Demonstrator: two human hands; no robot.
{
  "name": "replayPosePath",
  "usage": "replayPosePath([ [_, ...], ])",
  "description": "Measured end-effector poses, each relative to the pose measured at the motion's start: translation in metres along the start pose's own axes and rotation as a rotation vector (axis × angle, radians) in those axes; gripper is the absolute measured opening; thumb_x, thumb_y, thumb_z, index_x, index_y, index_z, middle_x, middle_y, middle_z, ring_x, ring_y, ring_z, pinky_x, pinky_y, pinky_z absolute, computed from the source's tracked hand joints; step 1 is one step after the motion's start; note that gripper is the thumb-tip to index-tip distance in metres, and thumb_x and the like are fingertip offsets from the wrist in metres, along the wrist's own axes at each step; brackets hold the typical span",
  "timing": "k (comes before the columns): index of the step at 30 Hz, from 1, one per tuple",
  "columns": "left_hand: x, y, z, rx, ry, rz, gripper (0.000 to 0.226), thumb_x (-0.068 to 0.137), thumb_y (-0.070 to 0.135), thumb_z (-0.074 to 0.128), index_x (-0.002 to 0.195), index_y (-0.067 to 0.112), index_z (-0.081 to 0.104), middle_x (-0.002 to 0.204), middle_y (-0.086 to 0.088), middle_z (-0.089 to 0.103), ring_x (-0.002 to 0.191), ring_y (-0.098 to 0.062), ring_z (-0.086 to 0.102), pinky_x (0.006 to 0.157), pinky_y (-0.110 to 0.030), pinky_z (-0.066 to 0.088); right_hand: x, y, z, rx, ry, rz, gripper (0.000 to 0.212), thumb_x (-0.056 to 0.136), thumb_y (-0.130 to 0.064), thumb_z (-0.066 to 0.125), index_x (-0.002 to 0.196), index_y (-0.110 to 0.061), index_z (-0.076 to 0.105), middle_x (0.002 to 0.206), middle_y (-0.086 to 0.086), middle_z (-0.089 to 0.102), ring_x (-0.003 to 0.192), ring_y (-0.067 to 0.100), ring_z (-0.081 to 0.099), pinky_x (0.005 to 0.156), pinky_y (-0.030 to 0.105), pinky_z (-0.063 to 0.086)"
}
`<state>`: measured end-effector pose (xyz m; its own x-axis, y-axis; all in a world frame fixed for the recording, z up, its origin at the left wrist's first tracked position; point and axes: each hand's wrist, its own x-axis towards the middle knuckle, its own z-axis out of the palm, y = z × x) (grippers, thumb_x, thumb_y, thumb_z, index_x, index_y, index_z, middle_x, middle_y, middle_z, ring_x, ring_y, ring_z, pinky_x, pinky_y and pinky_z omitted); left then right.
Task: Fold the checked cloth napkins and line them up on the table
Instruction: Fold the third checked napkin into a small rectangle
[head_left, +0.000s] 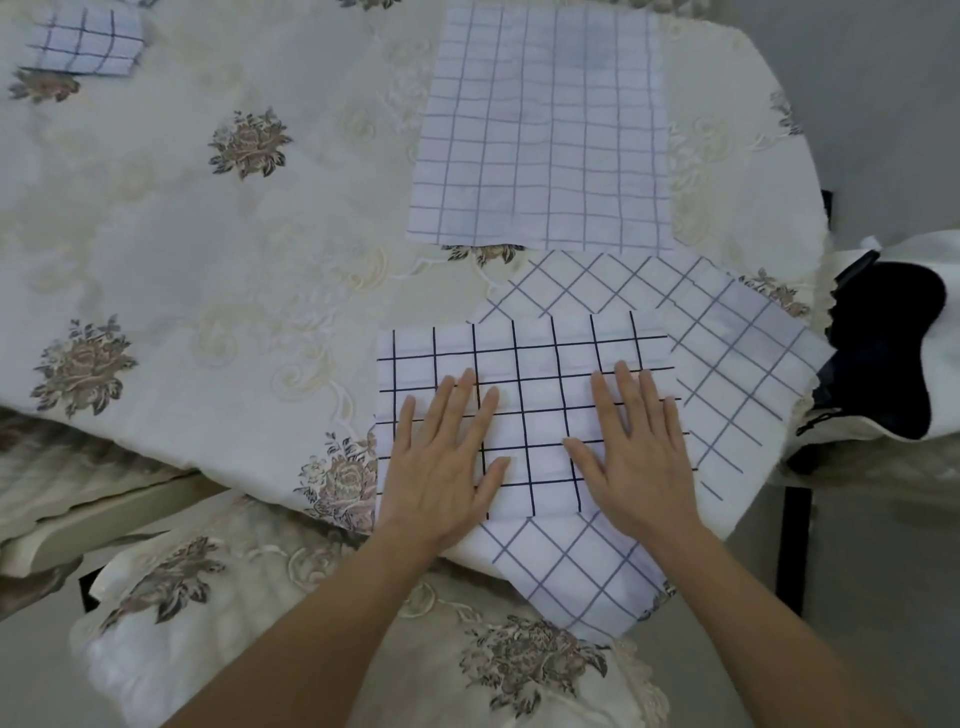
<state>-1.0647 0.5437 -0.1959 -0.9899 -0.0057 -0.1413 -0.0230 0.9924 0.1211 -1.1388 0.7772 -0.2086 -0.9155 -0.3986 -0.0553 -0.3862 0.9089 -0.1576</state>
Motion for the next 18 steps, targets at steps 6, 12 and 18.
replayPosePath([
  [6,-0.003,0.005,0.01,-0.022,-0.034,0.047,0.068,0.102,0.059,0.021,0.16,0.03,0.002,0.168,0.0,-0.006,0.154,-0.018,-0.005,0.122,-0.054,0.015,-0.003,0.007,0.006,-0.021,-0.004,-0.001,0.076,0.099,-0.064,0.029,0.16,-0.022,0.013,0.168,0.006,0.005,0.155,0.027,0.002,0.123,0.052,0.016],
  [12,-0.002,0.007,0.009,-0.003,-0.033,0.046,0.07,0.101,0.06,0.023,0.16,0.029,0.001,0.168,-0.001,-0.007,0.154,-0.019,-0.006,0.121,-0.056,0.013,-0.006,0.008,0.002,-0.032,-0.005,0.024,0.08,0.098,-0.068,0.024,0.16,-0.02,0.012,0.168,0.008,0.002,0.155,0.029,0.002,0.122,0.054,0.017],
  [18,0.001,0.029,0.01,-0.001,-0.035,0.151,0.072,0.101,0.06,0.027,0.16,0.026,0.005,0.168,-0.001,-0.005,0.155,-0.02,-0.003,0.121,-0.058,0.015,-0.012,-0.009,0.008,-0.024,-0.011,-0.021,0.081,0.097,-0.07,0.028,0.16,-0.022,0.013,0.168,0.007,0.003,0.155,0.029,0.0,0.123,0.054,0.013],
])
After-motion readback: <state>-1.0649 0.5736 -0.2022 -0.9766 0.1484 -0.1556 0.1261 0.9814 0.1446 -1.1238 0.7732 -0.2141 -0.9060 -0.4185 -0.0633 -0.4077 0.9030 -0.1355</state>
